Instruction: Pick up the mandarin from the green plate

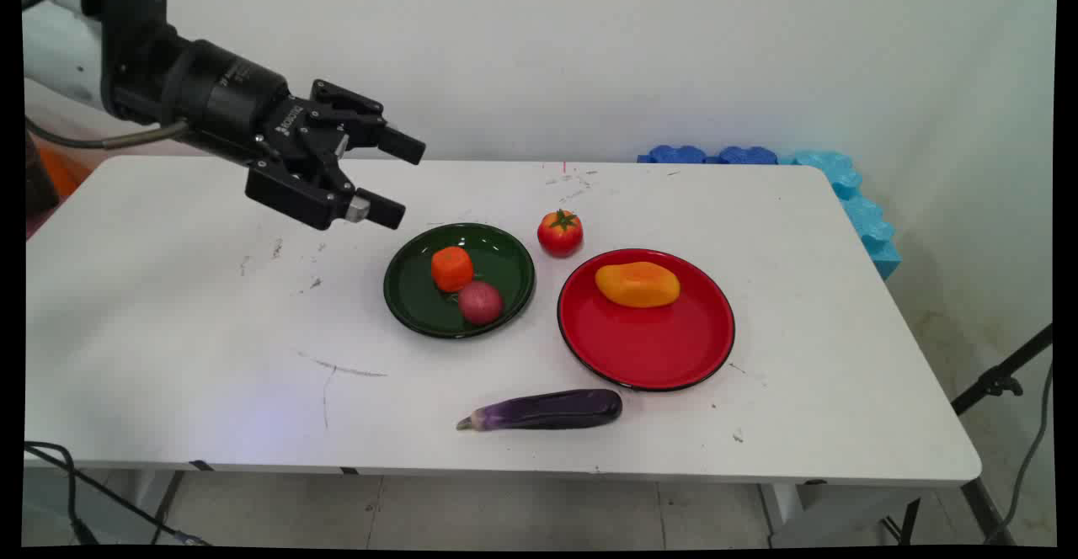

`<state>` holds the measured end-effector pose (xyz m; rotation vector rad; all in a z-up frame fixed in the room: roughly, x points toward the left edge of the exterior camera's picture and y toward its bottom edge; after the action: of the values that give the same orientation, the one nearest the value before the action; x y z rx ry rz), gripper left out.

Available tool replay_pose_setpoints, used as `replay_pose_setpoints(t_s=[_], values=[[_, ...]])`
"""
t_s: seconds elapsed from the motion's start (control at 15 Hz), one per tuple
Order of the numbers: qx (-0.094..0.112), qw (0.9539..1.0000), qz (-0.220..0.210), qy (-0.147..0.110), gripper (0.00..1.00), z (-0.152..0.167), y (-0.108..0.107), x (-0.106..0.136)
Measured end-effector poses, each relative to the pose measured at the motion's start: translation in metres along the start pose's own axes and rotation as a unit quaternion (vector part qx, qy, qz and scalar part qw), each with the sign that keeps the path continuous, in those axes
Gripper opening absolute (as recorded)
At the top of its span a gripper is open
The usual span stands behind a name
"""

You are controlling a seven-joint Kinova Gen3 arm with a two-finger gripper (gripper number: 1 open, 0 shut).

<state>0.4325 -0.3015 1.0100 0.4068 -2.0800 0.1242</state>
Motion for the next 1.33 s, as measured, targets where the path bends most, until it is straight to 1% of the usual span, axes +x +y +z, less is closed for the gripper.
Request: replay_pose_setpoints(t_s=[0.2, 0.33, 0.47, 0.6, 0.87, 1.07, 1.13, 1.33], values=[[0.013, 0.9996, 0.010, -0.022, 1.00, 0.005, -0.009, 0.003], [0.027, 0.9986, 0.013, -0.043, 1.00, 0.012, -0.020, 0.006], [0.045, 0.9965, 0.015, -0.069, 1.00, 0.021, -0.034, 0.006], [0.061, 0.9933, 0.017, -0.096, 1.00, 0.031, -0.048, 0.004], [0.078, 0.9842, 0.027, -0.156, 1.00, 0.055, -0.071, -0.008], [0.087, 0.9748, 0.041, -0.201, 1.00, 0.073, -0.086, -0.024], [0.088, 0.9727, 0.045, -0.210, 1.00, 0.077, -0.089, -0.027], [0.094, 0.9627, 0.061, -0.246, 1.00, 0.095, -0.104, -0.043]])
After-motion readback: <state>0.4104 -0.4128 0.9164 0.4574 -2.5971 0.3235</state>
